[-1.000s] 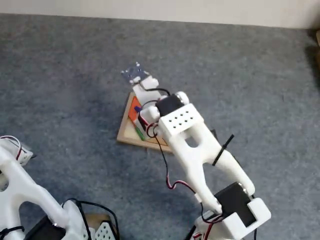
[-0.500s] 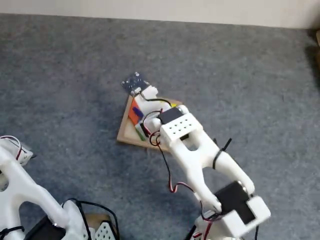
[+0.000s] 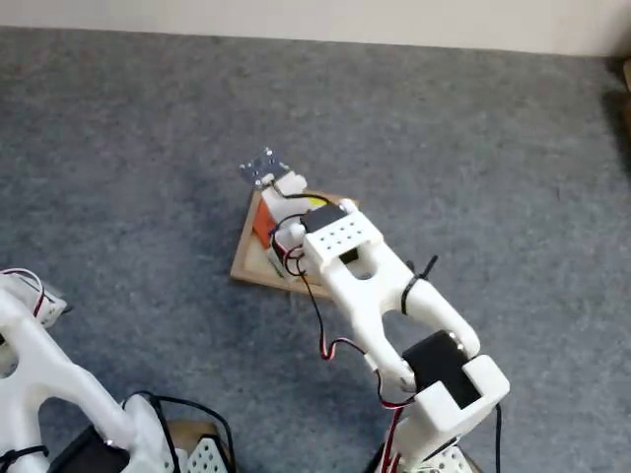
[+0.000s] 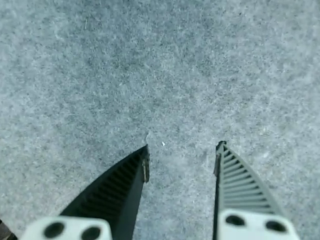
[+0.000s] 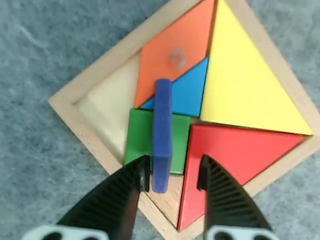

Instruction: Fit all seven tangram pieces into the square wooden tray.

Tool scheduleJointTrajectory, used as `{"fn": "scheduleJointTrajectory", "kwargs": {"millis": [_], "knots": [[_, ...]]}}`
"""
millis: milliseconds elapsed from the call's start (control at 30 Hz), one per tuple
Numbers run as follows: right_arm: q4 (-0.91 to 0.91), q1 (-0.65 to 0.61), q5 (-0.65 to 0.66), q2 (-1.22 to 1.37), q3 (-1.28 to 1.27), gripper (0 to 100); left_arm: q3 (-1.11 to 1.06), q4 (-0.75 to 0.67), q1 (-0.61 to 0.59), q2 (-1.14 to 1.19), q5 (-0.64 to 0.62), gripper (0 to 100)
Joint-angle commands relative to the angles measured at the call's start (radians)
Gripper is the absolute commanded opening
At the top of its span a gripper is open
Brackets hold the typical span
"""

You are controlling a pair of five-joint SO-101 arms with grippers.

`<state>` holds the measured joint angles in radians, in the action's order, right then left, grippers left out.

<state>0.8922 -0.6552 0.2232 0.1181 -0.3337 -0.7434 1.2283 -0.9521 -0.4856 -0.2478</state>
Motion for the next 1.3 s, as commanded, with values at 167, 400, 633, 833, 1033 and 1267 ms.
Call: {"fn": "scheduleJointTrajectory", "kwargs": {"millis": [167, 400, 633, 833, 1033, 1267], "knots": [[0.091, -0.09, -0.014, -0.022, 0.062, 16.3, -0.01, -0.032, -0.005, -0.025, -0.002, 22], [0.088, -0.16, -0.014, -0.024, 0.071, 16.3, -0.01, -0.032, -0.005, -0.025, -0.002, 22], [0.093, -0.17, -0.014, -0.021, 0.102, 16.3, -0.01, -0.032, -0.005, -0.025, -0.002, 22], [0.094, -0.148, -0.014, -0.031, 0.107, 16.3, -0.01, -0.032, -0.007, -0.025, -0.002, 22], [0.09, -0.054, -0.012, -0.133, 0.105, 3.8, -0.012, -0.032, -0.008, -0.025, -0.002, 22], [0.008, -0.027, -0.018, -0.068, 0.104, 1.9, -0.012, -0.032, -0.005, -0.025, -0.002, 22]]}}
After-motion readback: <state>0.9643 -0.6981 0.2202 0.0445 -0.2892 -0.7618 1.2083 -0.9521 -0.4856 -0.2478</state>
